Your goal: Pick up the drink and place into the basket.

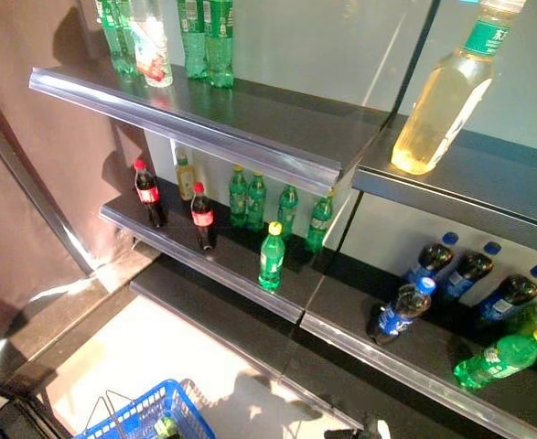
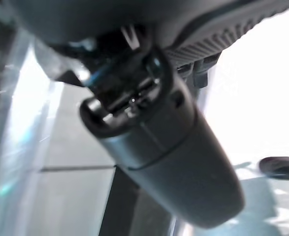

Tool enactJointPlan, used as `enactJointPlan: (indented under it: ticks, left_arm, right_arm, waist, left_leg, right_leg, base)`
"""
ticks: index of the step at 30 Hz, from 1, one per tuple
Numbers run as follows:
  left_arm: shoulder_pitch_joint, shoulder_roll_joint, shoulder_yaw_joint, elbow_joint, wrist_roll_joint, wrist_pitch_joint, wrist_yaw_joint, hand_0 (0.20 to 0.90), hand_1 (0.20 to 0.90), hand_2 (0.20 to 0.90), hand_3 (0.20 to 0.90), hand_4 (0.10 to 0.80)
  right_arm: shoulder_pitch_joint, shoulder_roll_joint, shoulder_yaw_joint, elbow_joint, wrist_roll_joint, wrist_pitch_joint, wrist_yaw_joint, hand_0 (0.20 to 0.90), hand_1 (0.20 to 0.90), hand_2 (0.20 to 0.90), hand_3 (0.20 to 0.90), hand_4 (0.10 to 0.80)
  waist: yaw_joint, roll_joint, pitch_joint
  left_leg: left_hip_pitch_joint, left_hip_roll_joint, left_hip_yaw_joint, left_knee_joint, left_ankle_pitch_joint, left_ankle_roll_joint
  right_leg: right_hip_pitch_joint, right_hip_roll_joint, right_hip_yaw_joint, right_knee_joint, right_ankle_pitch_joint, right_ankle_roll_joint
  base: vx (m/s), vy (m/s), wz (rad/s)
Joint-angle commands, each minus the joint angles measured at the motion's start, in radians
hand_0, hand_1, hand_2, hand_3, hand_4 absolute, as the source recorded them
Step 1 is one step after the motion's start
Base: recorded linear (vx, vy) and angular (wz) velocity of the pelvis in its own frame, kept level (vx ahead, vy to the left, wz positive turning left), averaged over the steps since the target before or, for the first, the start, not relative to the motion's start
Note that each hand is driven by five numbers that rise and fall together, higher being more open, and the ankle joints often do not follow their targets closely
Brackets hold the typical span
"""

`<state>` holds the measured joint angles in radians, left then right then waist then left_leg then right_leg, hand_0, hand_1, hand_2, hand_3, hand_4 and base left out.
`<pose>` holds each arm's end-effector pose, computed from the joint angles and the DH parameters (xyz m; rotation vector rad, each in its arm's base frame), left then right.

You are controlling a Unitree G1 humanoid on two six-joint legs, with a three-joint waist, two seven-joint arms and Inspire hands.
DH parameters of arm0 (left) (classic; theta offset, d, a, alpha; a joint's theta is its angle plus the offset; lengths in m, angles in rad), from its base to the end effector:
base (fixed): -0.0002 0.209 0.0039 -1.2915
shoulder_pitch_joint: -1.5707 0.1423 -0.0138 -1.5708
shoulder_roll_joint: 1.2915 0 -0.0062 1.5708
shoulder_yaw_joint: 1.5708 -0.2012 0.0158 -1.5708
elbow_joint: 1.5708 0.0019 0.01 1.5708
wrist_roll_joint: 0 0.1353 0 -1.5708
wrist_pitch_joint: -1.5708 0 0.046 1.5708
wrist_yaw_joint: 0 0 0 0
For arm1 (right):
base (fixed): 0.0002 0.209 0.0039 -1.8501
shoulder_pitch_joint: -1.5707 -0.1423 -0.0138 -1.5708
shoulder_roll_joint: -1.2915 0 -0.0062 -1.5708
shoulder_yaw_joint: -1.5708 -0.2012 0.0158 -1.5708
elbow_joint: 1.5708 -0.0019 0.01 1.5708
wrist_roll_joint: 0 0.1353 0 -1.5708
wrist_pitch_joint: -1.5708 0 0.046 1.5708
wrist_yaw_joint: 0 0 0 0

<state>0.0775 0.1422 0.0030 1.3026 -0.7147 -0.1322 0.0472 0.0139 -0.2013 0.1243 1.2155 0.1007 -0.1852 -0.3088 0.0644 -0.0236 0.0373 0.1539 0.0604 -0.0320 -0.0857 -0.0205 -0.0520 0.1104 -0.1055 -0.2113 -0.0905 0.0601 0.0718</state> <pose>0.0321 0.2071 -0.1398 -0.4143 1.1527 0.6544 0.0754 -0.2144 -0.1297 -0.3260 1.0141 -0.3403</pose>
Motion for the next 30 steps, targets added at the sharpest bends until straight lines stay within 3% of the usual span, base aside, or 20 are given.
enactJointPlan:
  ticks: [1, 5, 10, 17, 22, 26, 30]
  left_arm:
    - [-0.076, 0.001, -0.029, -0.054, -0.014, -0.090, -0.071, 0.300, 0.300, 0.300, 0.200, 0.100]
    - [-0.052, -0.010, -0.052, -0.147, -0.036, -0.069, -0.035, 0.300, 0.300, 0.300, 0.200, 0.100]
    - [-0.014, -0.010, -0.058, -0.249, -0.030, -0.037, 0.014, 0.300, 0.300, 0.300, 0.200, 0.100]
    - [0.020, -0.002, -0.070, -0.306, -0.043, -0.024, 0.037, 0.300, 0.300, 0.300, 0.200, 0.100]
    - [0.035, -0.005, -0.071, -0.312, -0.046, -0.028, 0.042, 0.300, 0.300, 0.300, 0.200, 0.100]
    - [0.074, -0.037, -0.062, -0.311, -0.046, -0.068, 0.045, 0.300, 0.300, 0.300, 0.200, 0.100]
    - [0.106, -0.061, -0.053, -0.325, -0.055, -0.088, 0.051, 0.300, 0.300, 0.300, 0.200, 0.100]
  right_arm:
    - [-0.066, -0.044, 0.075, -0.046, -0.144, -0.150, -0.056, 0.900, 0.900, 0.900, 0.900, 0.800]
    - [-0.035, -0.050, 0.205, -0.327, -0.202, -0.035, -0.061, 0.900, 0.900, 0.900, 0.900, 0.800]
    - [0.011, -0.097, 0.281, -0.674, -0.198, 0.092, 0.039, 0.900, 0.900, 0.900, 0.900, 0.800]
    - [0.049, -0.157, 0.293, -0.947, -0.145, 0.143, 0.181, 0.900, 0.900, 0.900, 0.900, 0.800]
    - [0.054, -0.186, 0.266, -1.101, -0.084, 0.072, 0.171, 0.900, 0.900, 0.900, 0.900, 0.800]
    - [0.062, -0.178, 0.163, -1.288, 0.034, -0.002, 0.112, 0.900, 0.900, 0.900, 0.900, 0.800]
    - [0.081, -0.163, 0.110, -1.370, 0.036, -0.099, 0.090, 0.900, 0.900, 0.900, 0.900, 0.800]
  waist:
    - [0.019, -0.009, 0.013]
    - [0.016, -0.009, 0.020]
    - [0.008, -0.020, 0.033]
    - [-0.003, -0.024, 0.039]
    - [-0.006, -0.024, 0.038]
    - [-0.018, -0.013, 0.033]
    - [-0.029, 0.000, 0.022]
  left_leg:
    - [-0.047, -0.017, 0.036, -0.002, 0.033, 0.027]
    - [-0.054, -0.021, 0.029, -0.002, 0.038, 0.031]
    - [-0.061, -0.022, 0.024, -0.002, 0.044, 0.029]
    - [-0.064, -0.019, 0.027, -0.002, 0.047, 0.027]
    - [-0.063, -0.016, 0.029, -0.002, 0.048, 0.025]
    - [-0.060, -0.012, 0.041, -0.002, 0.043, 0.026]
    - [-0.057, -0.008, 0.060, -0.002, 0.036, 0.026]
  right_leg:
    - [0.032, -0.049, 0.009, 0.028, -0.013, 0.040]
    - [0.029, -0.055, 0.004, 0.031, -0.014, 0.040]
    - [0.022, -0.055, 0.004, 0.032, -0.010, 0.041]
    - [0.020, -0.051, 0.009, 0.029, -0.006, 0.040]
    - [0.019, -0.051, 0.010, 0.028, -0.004, 0.041]
    - [0.010, -0.053, 0.019, 0.036, -0.009, 0.042]
    - [0.009, -0.057, 0.023, 0.033, -0.014, 0.046]
  base:
    - [-0.016, 0.032, 0.13]
    - [-0.021, 0.011, 0.02]
    - [-0.029, -0.016, 0.04]
    - [-0.001, -0.008, 0.09]
    - [0.000, 0.000, 0.00]
    - [0.000, 0.000, 0.00]
    - [0.007, 0.029, -0.05]
